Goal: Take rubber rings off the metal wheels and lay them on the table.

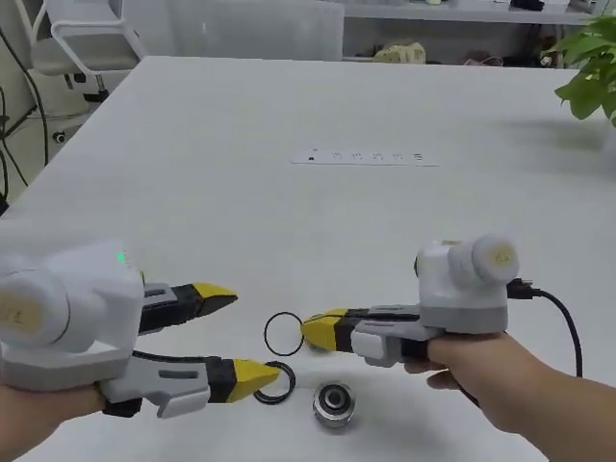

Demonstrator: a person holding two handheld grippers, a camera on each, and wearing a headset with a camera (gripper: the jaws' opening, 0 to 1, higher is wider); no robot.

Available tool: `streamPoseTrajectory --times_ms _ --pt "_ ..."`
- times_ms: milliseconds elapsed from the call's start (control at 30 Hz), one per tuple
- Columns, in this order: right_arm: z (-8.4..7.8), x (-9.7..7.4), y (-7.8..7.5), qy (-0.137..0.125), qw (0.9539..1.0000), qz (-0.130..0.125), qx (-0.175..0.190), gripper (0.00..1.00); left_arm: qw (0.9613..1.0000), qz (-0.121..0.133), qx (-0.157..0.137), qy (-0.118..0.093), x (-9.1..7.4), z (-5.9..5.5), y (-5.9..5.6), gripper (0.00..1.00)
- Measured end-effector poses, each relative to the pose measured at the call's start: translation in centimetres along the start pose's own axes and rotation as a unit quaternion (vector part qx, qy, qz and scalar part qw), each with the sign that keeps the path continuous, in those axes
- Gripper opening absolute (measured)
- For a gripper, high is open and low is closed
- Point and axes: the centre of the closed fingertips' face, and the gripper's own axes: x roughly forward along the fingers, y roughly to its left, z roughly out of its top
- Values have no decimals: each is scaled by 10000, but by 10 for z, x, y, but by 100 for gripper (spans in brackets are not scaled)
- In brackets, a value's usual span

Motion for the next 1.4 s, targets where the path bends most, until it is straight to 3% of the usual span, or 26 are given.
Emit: streamPoseTrajectory --times_ms 800,1400 --pt "-30 13 14 502 9984 238 -27 0 9998 59 -190 74 -13 -14 -4 59" --pt "-43 17 7 693 9975 88 -54 0 9996 52 -248 111 -13 -20 -6 59"
